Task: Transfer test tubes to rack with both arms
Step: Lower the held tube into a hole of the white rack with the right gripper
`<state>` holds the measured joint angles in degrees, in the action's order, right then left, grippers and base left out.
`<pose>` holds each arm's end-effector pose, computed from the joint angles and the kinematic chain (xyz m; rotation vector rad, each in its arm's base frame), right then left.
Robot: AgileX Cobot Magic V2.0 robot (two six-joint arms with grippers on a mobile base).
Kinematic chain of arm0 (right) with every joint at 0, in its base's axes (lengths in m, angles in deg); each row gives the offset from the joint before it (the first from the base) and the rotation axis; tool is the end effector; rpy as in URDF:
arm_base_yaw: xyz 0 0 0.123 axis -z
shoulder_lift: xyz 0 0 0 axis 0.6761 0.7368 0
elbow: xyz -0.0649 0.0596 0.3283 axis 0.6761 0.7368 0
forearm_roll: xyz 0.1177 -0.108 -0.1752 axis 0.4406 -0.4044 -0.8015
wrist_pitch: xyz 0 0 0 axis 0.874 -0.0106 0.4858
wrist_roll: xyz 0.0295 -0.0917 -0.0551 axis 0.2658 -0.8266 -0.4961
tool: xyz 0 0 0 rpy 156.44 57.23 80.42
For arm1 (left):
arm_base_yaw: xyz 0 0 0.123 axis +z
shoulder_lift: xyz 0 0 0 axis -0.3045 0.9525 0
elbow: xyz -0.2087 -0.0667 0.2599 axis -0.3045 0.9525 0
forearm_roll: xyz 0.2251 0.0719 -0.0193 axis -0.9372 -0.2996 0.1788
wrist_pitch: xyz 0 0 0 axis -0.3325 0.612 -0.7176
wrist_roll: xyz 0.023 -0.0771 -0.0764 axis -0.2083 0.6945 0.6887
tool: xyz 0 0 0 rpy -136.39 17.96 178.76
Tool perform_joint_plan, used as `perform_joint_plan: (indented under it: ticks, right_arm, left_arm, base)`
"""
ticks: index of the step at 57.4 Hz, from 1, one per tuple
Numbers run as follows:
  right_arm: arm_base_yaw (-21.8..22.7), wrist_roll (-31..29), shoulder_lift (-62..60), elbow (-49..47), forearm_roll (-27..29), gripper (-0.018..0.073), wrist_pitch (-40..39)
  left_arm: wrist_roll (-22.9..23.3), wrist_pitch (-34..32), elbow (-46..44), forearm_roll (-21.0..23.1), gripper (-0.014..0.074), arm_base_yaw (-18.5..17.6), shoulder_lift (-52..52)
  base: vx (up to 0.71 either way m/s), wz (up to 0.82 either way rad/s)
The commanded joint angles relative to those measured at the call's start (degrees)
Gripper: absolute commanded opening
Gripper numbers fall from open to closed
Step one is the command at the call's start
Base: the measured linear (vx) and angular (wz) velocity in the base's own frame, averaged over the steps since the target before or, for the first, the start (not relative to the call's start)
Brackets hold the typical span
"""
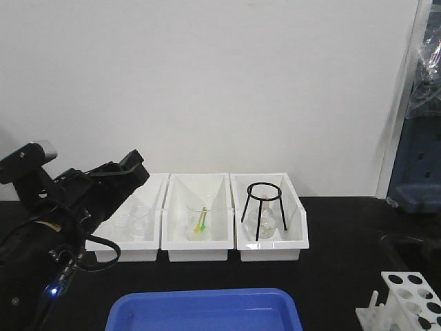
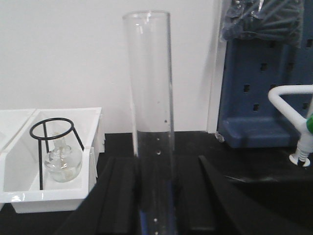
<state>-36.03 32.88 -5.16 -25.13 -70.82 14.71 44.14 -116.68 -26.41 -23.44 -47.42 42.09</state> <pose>0.2185 -0.0156 0.3588 -0.0044 1.6834 -0.0476 0.3088 -0.1486 0.3893 -0.1939 1.5148 -0.6865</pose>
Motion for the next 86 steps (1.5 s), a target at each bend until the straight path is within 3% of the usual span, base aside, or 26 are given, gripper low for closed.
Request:
perform_joint_plan:
  ticks: [1,10,31,43,62,81,86]
  right_arm:
    - [-0.01,0.83,-1.19,2.13,-1.35,-0.0006,-10.13]
    - [0.44,-0.19,-1.11,7.22,-0.64,-0.0006,-18.02]
    - [0.44,-0.29,5.80,7.17,-0.50,-0.0006,-23.86]
    - [0.44,-6.75,8.42,7.17,3.71,-0.0006,-25.72]
    - [0.26,-8.11,13.88,7.17,4.70,-0.0006,-32.22]
    - [0.26,-9.24,17.06,7.32,5.95,-0.0006,-33.02]
    - [0.26,-10.35,17.41,9.58,7.51,-0.0006,-36.99]
  left_arm:
    - [-0.19,-4.14,-2.05,-0.71,0.0435,0.14,-2.38]
    - [-0.19,-4.14,-2.05,-0.71,0.0435,0.14,-2.38]
    - [-0.19,-4.08,-2.05,-0.71,0.0435,0.14,-2.38]
    - [-0.19,-4.08,-2.05,-0.71,0.0435,0.14,-2.38]
    - [-0.19,-4.08,-2.05,-0.71,0.0435,0.14,-2.38]
    - [-0.19,-4.08,-2.05,-0.71,0.0435,0.14,-2.38]
    - [-0.19,-4.08,-2.05,-0.71,0.0435,0.14,-2.38]
  base:
    - [0.00,0.00]
    - [0.00,0.00]
    - [0.00,0.00]
    - [0.00,0.00]
    - [0.00,0.00]
    - [0.00,0.00]
    - [0.00,0.00]
